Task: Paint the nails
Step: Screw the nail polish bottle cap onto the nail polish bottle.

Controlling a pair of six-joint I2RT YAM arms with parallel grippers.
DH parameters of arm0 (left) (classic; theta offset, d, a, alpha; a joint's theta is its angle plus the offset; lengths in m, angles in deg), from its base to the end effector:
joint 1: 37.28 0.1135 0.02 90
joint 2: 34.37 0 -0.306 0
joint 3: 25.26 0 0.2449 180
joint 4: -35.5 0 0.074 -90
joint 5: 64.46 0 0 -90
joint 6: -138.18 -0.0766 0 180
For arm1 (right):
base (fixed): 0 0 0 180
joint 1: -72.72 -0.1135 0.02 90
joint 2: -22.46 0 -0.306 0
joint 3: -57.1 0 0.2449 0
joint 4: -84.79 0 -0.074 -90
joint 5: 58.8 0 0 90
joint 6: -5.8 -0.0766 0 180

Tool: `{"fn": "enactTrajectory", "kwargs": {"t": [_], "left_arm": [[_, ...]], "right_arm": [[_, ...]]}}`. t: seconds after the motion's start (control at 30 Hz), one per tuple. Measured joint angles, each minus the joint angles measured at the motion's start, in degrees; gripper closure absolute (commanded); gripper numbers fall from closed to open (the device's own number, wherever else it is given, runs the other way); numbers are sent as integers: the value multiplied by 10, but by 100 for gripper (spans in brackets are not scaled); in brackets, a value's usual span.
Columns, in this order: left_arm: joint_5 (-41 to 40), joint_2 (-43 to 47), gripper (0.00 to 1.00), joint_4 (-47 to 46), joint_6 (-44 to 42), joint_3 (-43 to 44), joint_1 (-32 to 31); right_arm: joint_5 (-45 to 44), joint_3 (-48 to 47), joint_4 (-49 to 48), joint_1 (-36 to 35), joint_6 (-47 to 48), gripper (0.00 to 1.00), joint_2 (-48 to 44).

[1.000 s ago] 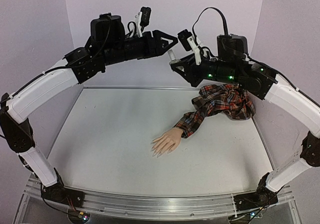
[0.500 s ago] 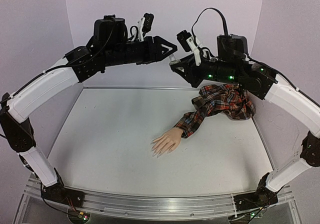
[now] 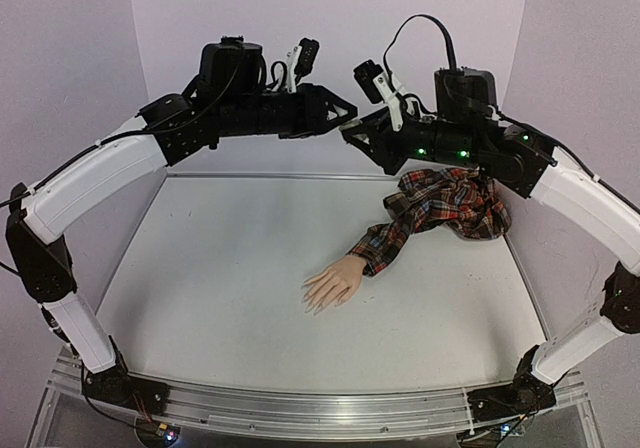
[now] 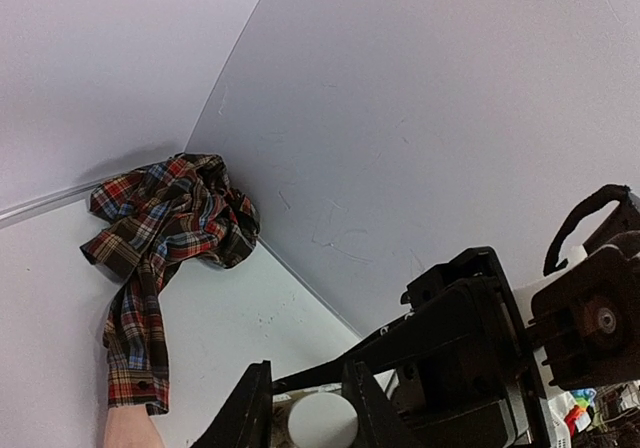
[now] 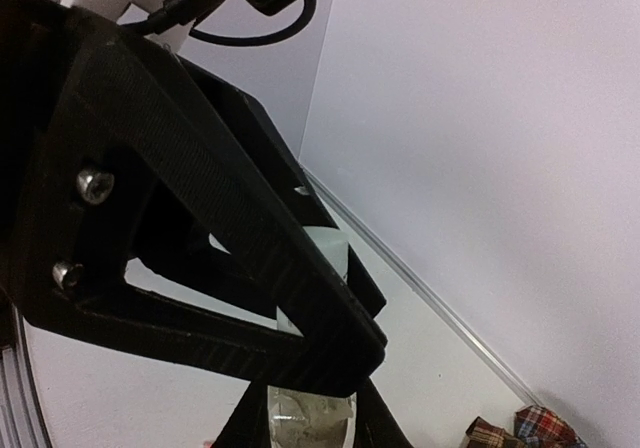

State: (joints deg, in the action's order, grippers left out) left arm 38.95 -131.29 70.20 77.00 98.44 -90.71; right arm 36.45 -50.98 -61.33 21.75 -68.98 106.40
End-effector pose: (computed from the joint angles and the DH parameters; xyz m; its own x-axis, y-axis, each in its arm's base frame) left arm 0.2375 -0.3500 0.5072 -0.5145 -0.0935 -0.8524 0.7648 0.3995 -0.5055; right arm 0.2208 0.2835 0.4925 0.1152 -0.2730 -0.9551 -0.8292 0.5030 -0.2438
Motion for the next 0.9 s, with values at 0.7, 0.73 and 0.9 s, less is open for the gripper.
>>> {"fn": "enactTrajectory", "kwargs": {"t": [0.7, 0.73, 0.9], "left_arm": [[16, 5, 100, -11, 8, -1, 5], [16, 5, 100, -10, 9, -1, 5], [54, 13, 100, -31, 3, -22, 9]], "right_arm": [[4, 0, 7, -9, 10, 100, -1], [5, 0, 8, -9, 10, 100, -1], [18, 0, 17, -9, 7, 100, -6]]}}
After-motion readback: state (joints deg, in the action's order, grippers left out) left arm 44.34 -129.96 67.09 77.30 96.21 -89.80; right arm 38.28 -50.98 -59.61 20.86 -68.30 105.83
